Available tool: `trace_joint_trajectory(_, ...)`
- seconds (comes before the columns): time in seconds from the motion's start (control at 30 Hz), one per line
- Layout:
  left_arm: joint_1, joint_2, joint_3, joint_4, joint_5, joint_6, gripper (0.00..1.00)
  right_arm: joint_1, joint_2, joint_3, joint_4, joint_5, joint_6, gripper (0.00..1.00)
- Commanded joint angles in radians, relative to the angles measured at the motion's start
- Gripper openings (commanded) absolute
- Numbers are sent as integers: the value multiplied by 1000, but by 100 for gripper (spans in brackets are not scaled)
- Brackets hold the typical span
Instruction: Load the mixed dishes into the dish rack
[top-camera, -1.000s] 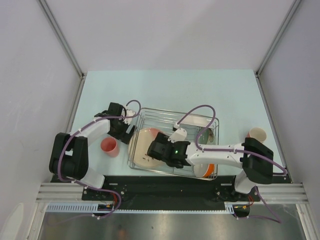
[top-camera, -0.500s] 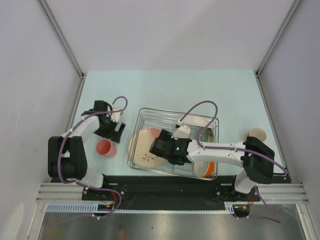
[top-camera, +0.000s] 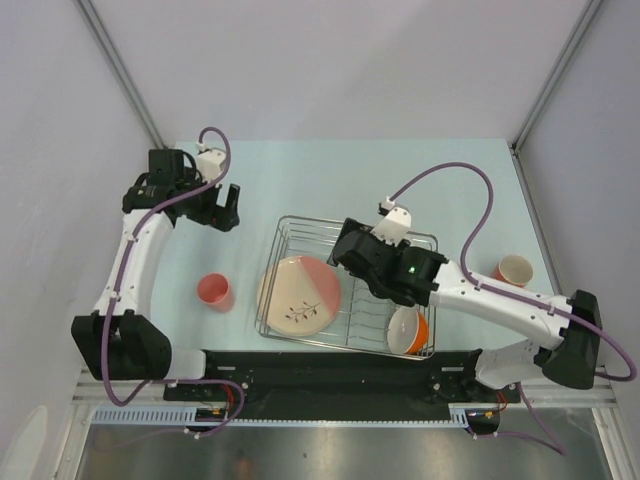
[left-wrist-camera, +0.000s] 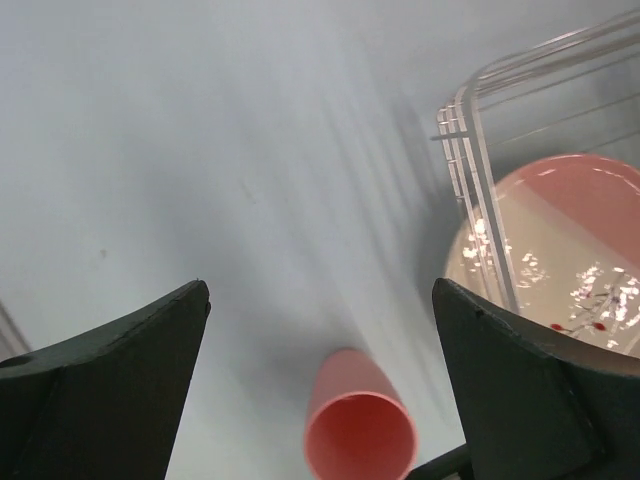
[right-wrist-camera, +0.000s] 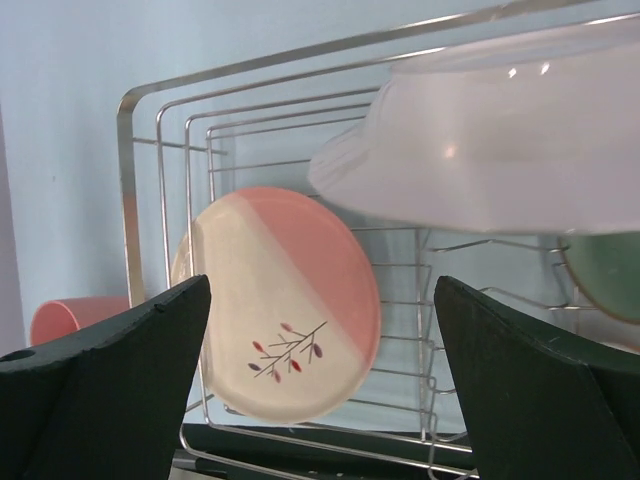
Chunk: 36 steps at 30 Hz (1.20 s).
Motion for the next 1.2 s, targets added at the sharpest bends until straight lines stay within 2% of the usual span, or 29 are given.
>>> trace_joint_trajectory(0.0, -87, 25, 22, -4, 95, -55, 99, -37, -47, 27, -67, -5, -63, 100)
trace_joint_trajectory(0.23, -289, 119, 59, 62, 87, -77, 100, -101, -67, 27, -45, -94, -99, 100)
trace_joint_trajectory(0.43, -378, 234, 166, 84, 25, -46, 100, -135, -105, 27, -64, -108, -100, 100)
trace_joint_trajectory(0.8, -400, 541, 349, 73, -75, 5, 100, -155, -125, 27, -82, -116, -104, 100)
trace_joint_trajectory(1.17, -394, 647, 393, 127, -153, -32, 100, -213, -99, 24, -80, -154, -119, 100)
